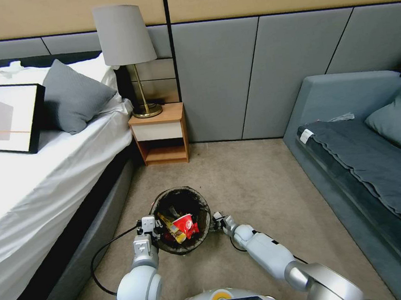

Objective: Pick up the trash bin, then pick up the garbage from the floor and place it into the trash bin.

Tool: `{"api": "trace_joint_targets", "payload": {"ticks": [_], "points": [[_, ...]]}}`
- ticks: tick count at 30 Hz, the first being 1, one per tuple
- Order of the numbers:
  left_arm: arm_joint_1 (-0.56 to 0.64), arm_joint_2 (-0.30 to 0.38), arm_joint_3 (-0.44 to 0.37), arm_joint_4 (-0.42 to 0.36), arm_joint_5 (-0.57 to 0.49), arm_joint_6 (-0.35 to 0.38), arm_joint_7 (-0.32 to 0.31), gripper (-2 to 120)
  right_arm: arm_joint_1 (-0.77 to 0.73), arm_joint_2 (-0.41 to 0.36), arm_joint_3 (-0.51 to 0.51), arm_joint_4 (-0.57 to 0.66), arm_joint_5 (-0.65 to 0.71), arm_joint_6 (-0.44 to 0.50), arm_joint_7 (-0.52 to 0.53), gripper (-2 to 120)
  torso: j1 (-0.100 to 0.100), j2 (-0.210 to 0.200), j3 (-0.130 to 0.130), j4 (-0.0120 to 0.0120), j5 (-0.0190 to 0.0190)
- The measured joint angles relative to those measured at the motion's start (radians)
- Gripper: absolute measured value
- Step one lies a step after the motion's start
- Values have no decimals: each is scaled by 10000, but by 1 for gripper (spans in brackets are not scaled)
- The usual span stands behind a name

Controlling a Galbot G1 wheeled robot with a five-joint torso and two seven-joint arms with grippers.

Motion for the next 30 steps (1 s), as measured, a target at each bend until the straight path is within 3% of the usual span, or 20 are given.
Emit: {"api": "trace_joint_targets", "payload": {"ticks": [9,13,15,21,30], "points": [[-19,14,79,19,20,0,-1,0,-56,-53,184,-35,-106,126,-66,57,0,0,0,0,0],[-24,16,112,52,8,1,0,0,-85,-59,215,-26,-109,138,-61,47,0,0,0,0,1],[-45,14,151,111,1,6,1,0,-148,-67,301,10,-109,167,-54,36,0,0,0,0,0],[-82,48,149,163,-44,12,8,0,-256,-134,391,96,-104,215,-53,26,0,0,-1,0,0],[-179,100,132,236,-134,46,16,0,-314,-188,770,333,-27,267,0,25,0,0,0,0,0]]}}
